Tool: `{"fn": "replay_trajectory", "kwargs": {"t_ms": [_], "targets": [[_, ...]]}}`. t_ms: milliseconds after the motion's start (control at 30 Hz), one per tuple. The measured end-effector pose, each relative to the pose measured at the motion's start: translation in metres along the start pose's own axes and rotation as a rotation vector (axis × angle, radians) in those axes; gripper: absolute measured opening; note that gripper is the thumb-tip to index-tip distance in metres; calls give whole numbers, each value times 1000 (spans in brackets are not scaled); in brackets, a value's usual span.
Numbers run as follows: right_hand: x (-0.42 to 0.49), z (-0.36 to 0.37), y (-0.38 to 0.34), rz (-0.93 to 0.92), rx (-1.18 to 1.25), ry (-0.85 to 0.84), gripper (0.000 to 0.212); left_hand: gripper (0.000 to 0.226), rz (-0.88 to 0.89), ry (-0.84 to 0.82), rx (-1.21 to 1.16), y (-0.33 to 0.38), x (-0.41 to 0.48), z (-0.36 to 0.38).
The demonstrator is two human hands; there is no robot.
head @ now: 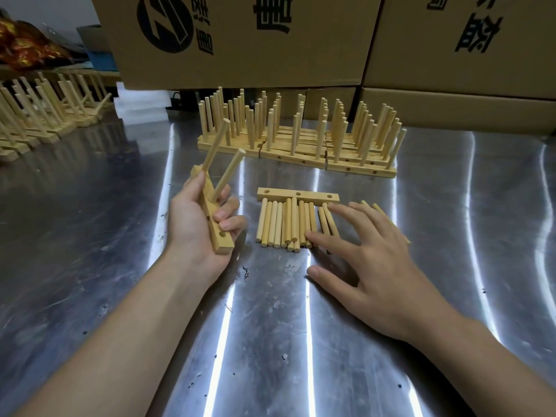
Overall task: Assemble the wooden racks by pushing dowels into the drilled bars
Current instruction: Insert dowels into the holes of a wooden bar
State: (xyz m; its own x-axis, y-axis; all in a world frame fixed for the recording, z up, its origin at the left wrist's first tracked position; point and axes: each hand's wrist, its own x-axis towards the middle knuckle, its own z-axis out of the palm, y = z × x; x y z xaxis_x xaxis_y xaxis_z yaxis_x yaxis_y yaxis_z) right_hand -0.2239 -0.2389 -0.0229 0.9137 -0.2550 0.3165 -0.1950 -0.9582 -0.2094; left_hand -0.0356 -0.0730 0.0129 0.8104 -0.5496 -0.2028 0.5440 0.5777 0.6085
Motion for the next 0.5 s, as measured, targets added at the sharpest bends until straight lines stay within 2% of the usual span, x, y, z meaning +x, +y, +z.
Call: {"fn": "replay_trajectory", "kwargs": {"t_ms": [100,167,233,367,500], "targets": [[0,-4,-3,-50,48,41,45,21,3,4,12,0,0,0],[0,-6,-5,-91,160,95,27,20,-1,4,24,0,0,1],[-1,-7,-6,-108,244,163,19,23,-6,7,31,1,0,1],[-1,-9,-2,-86,212,198,17,19,-7,14,28,1,0,0],[-2,-13,-3,-127,128,70,38,21,-14,14,42,0,0,0]]}}
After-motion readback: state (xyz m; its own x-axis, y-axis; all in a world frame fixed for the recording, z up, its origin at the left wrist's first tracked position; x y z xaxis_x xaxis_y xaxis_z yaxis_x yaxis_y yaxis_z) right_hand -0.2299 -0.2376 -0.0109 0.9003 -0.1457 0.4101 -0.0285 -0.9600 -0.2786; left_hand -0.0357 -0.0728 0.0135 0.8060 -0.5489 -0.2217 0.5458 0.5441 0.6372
